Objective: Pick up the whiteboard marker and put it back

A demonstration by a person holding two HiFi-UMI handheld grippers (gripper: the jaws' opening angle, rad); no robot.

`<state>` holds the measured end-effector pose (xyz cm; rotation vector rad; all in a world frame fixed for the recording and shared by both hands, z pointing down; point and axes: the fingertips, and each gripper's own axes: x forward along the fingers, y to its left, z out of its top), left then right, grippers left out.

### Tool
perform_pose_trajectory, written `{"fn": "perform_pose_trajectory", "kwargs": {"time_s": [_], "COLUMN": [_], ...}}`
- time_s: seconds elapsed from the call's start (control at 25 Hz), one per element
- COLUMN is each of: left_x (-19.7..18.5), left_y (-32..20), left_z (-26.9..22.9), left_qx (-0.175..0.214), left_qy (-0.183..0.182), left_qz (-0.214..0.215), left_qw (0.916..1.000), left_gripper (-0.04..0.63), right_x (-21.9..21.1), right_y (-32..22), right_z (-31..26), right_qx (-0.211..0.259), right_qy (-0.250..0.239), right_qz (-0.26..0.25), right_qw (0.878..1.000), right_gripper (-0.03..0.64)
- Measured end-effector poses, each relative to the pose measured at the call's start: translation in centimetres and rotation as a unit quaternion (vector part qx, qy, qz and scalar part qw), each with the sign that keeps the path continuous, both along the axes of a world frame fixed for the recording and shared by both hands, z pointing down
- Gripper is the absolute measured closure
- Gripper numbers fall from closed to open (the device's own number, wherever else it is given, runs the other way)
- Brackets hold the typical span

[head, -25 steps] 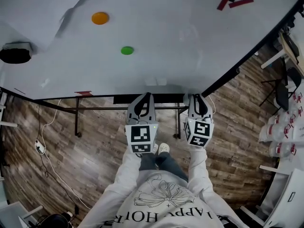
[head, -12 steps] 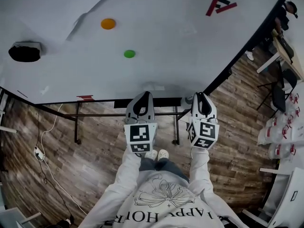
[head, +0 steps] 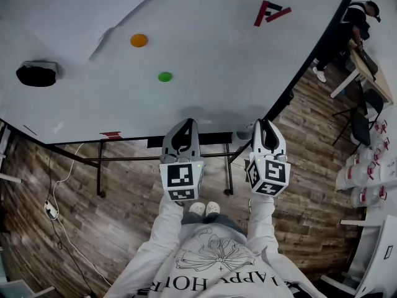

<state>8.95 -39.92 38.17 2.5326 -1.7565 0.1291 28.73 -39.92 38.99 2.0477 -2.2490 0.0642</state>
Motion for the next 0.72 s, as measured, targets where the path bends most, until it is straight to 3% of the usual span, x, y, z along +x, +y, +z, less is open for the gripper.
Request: {"fn": "perform_pose_trajectory", "kwargs": {"time_s": [0.72], "left_x": [0.88], "left_y": [0.07], "left_z": [-1.2], "left_qx": [0.014], "left_qy": [-0.002], "left_qz": [0.013], "left_qw": [0.9998], "left_gripper": [0.588], "right_x": [0.72], "right_y": [0.65], "right_z": [-0.93], "right_qx": [0.007], "right_qy": [0.0], "right_qz": [0.01], "right_qw": [1.0], "right_gripper": [0.551]}}
